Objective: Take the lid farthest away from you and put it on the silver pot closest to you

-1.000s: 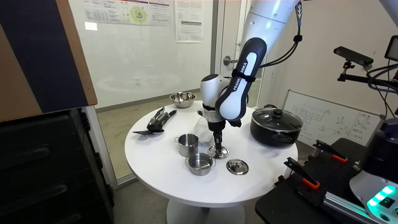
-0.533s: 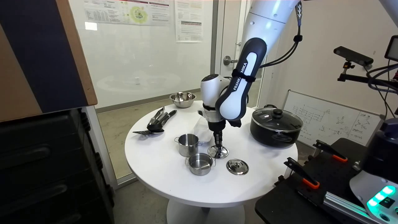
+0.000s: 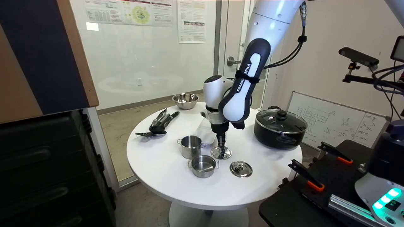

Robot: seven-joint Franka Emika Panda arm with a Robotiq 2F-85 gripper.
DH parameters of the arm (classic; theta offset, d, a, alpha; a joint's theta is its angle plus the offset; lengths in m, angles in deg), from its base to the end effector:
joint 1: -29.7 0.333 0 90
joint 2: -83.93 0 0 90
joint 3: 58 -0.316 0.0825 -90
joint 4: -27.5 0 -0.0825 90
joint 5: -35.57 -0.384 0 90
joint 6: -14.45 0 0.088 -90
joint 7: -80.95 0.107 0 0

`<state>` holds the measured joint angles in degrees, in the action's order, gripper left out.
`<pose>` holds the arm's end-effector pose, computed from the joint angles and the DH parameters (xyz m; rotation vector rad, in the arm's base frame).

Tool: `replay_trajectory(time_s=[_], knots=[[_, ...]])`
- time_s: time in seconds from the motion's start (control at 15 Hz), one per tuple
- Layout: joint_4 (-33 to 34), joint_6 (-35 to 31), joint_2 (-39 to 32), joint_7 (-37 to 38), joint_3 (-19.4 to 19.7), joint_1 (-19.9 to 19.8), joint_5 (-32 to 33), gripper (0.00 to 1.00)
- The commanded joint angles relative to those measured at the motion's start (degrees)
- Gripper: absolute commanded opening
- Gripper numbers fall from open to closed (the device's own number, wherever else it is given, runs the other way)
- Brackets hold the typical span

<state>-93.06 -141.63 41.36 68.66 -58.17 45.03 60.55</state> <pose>0.5121 0.1584 0.0484 2.6908 1.2907 -0.1731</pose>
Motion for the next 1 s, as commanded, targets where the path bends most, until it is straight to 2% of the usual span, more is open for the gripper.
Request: replay_trajectory(time_s=[0.0, 0.2, 0.53, 0.93], knots=[[-0.97, 0.16, 1.16, -0.38, -1.55, -1.03, -0.51, 0.00], [-5.61, 0.43, 6.94, -3.95, -5.27, -3.81, -1.57, 0.00], [-11.41, 1.86, 15.59, -7.26, -9.11, -5.72, -2.10, 0.00], [-11.39, 6.67, 16.29, -8.82, -11.54, -3.64, -1.64, 0.00]])
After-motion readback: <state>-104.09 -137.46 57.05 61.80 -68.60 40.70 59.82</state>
